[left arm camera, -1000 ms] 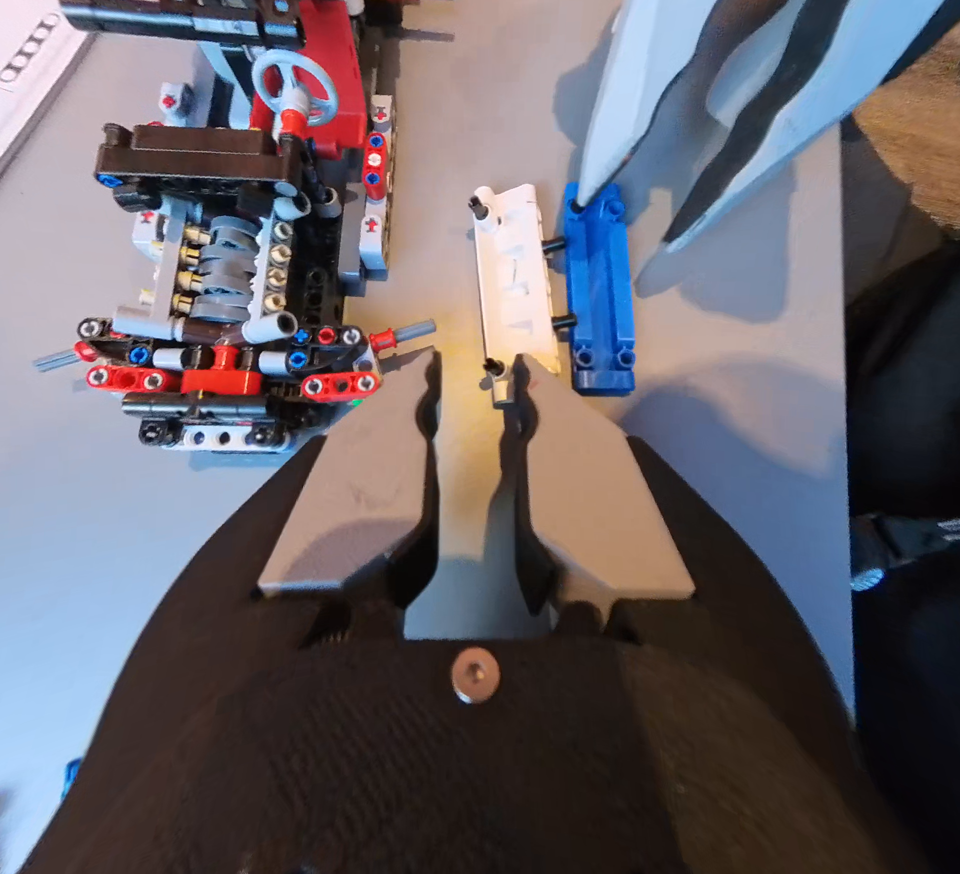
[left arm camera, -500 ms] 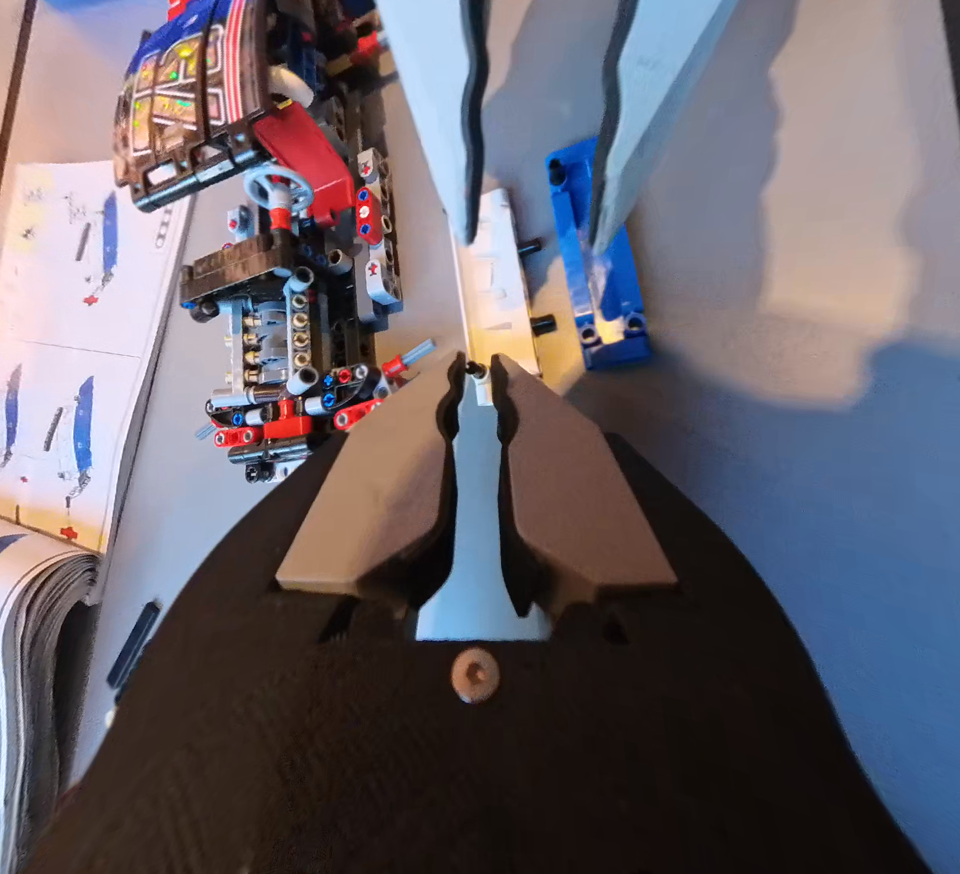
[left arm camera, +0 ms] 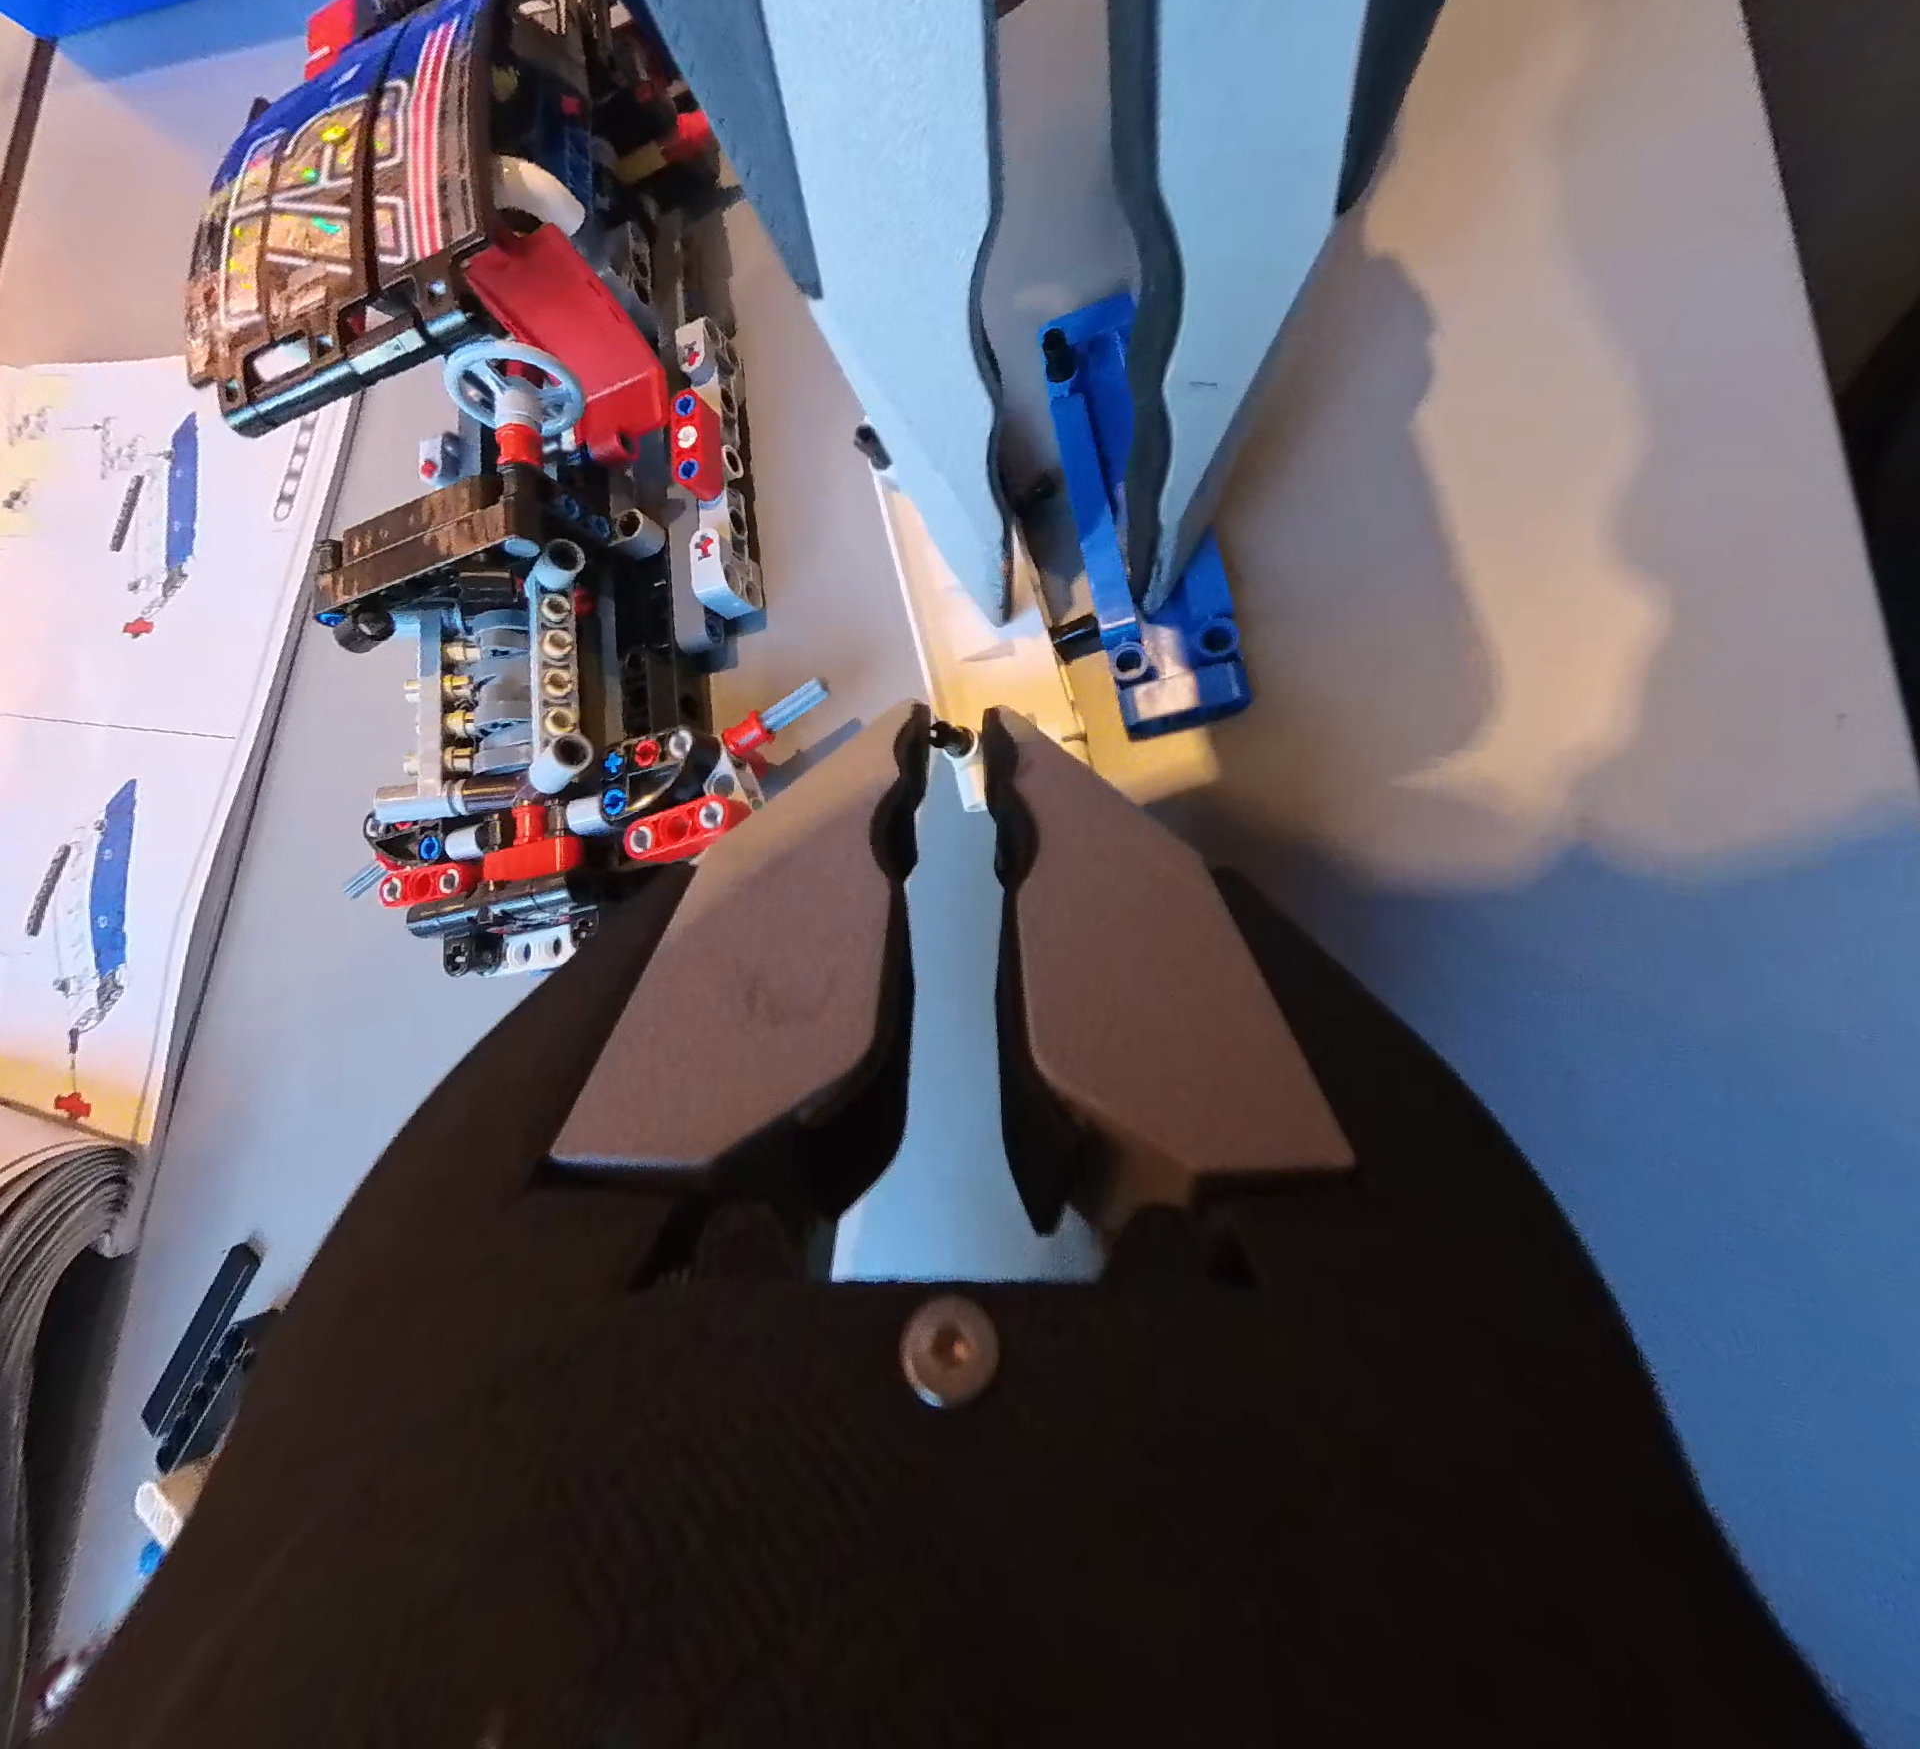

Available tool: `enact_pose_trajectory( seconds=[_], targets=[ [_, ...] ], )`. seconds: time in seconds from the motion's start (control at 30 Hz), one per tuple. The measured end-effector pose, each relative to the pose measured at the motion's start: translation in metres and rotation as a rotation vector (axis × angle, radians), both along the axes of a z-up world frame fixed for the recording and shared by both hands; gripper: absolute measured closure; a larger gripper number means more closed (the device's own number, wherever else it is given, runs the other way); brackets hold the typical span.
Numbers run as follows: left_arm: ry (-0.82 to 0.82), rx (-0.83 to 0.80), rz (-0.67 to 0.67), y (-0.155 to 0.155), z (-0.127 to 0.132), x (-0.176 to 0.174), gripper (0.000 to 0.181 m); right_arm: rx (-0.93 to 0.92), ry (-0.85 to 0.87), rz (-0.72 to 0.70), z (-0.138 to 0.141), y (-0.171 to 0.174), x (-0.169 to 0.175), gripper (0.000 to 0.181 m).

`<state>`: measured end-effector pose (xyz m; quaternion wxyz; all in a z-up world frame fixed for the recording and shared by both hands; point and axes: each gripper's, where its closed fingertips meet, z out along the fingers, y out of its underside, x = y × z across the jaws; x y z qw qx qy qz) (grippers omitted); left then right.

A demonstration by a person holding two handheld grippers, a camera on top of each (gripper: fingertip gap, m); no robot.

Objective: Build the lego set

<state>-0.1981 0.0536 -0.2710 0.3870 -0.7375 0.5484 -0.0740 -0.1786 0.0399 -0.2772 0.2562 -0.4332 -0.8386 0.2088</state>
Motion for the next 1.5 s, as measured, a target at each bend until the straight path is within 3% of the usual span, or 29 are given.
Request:
enact_pose_trajectory(
  seconds=[0.77,0.93,1.5],
  targets=[
    [-0.002,0.068,-0.135,-0.004,0.002,-0.002,0.175,-0.005,-0.018,0.022,0.0,0.0,-0.006,0.154],
    [-0.062,-0.026,-0.088,-0.004,0.002,-0.002,0.176,-0.017,-0.014,0.025,-0.001,-0.001,-0.006,0.155],
    [-0.155,-0.081,-0.059,-0.008,0.002,-0.003,0.177,-0.042,-0.07,0.083,0.001,-0.008,-0.007,0.164]
  ],
)
